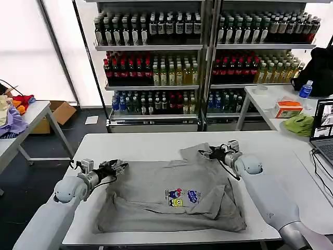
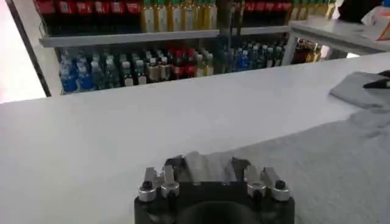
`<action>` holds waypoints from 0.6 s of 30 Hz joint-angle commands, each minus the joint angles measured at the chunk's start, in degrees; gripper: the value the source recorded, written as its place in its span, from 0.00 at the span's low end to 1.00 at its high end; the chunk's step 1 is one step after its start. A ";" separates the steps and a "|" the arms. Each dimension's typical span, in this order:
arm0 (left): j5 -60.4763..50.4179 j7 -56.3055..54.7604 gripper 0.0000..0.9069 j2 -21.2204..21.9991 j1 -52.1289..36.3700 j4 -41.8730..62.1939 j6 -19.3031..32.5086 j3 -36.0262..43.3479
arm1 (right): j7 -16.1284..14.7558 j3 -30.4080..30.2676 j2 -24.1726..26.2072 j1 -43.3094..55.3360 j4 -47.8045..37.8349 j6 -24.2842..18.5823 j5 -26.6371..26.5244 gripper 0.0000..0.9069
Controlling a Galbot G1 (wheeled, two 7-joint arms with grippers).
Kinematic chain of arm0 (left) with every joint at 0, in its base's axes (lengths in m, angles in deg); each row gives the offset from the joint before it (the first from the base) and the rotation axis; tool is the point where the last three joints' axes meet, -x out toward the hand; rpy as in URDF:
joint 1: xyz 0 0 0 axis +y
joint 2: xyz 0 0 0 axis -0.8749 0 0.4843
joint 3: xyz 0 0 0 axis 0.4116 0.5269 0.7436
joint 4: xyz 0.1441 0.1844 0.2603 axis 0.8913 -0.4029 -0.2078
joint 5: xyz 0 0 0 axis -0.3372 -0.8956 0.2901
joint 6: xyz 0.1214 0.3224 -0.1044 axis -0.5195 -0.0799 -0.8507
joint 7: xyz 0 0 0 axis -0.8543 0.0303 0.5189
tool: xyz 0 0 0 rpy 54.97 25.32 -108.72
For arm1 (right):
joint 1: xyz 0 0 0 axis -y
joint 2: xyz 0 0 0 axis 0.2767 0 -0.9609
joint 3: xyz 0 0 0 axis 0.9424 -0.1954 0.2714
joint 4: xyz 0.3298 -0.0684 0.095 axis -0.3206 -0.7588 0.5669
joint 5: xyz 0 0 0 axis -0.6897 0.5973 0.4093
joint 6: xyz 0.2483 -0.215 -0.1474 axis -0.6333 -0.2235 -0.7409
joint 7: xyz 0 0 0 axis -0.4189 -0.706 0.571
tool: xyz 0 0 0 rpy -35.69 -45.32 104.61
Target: Fold and organize the clothes.
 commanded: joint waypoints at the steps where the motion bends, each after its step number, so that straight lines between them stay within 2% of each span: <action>1: -0.53 0.20 0.01 0.26 -1.15 2.31 0.39 1.03 | 0.26 0.22 -0.19 -0.43 0.64 0.48 -0.97 0.00; 8: -0.64 0.31 0.01 0.01 0.09 1.69 0.89 0.56 | 1.75 2.90 -0.05 -3.06 4.82 0.81 -3.18 0.00; 18: 5.07 -3.60 0.01 -0.48 1.61 -6.45 2.05 -3.26 | 5.78 9.92 2.30 -10.42 22.06 3.41 -10.52 0.00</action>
